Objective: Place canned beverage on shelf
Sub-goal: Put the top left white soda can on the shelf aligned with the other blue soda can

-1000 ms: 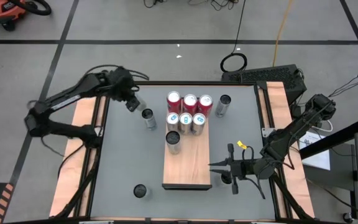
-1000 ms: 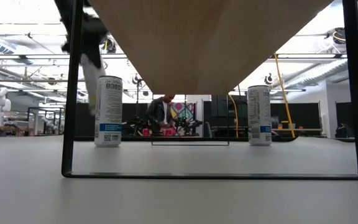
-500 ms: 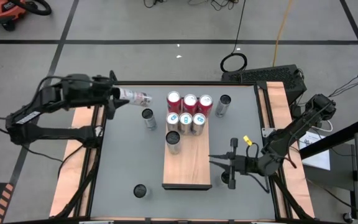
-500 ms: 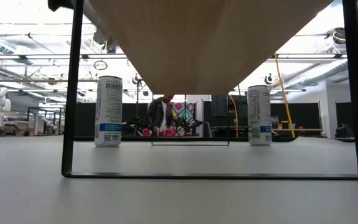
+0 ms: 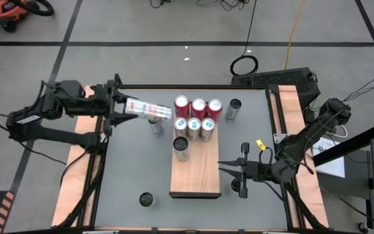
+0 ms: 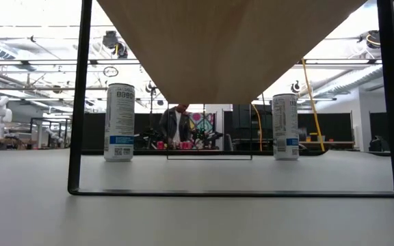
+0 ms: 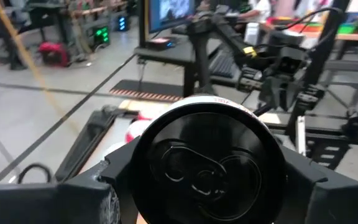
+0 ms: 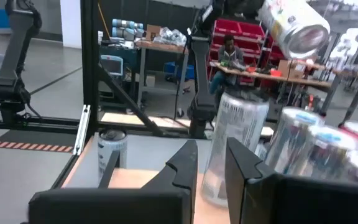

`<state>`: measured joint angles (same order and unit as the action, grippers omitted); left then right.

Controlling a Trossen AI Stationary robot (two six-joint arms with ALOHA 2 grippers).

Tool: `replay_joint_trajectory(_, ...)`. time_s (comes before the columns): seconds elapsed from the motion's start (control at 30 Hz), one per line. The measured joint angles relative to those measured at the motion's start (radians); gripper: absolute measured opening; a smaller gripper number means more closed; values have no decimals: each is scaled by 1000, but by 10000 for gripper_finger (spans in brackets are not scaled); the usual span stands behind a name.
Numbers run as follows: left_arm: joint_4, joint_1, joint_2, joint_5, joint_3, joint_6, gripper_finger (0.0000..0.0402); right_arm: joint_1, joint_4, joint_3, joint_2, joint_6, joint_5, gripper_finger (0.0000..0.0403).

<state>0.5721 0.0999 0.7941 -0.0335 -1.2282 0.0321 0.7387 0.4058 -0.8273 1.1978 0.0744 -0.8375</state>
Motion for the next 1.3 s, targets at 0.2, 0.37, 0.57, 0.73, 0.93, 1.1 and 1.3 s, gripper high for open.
replay_joint_trajectory(0.2,-116,-77,63,1,0,-13,247,0,-6,-41,9,175,-2,24)
replay_joint_trajectory(0.37,-214,-139,146,1,0,-13,247,-1,54,-65,54,410,-71,51)
replay_joint_trajectory(0.57,-320,-200,251,4,0,39,247,-8,147,-124,118,668,-149,137)
replay_joint_trajectory(0.73,-404,-242,322,11,0,118,247,-26,201,-172,154,830,-158,218)
replay_joint_trajectory(0.93,-466,-283,388,27,0,187,247,-42,286,-182,188,985,-157,288)
replay_joint_trajectory(1.1,-505,-306,425,53,0,244,247,-51,301,-182,192,1078,-150,309)
replay_joint_trajectory(1.3,-561,-328,466,72,0,303,247,-74,292,-182,192,1155,-100,311)
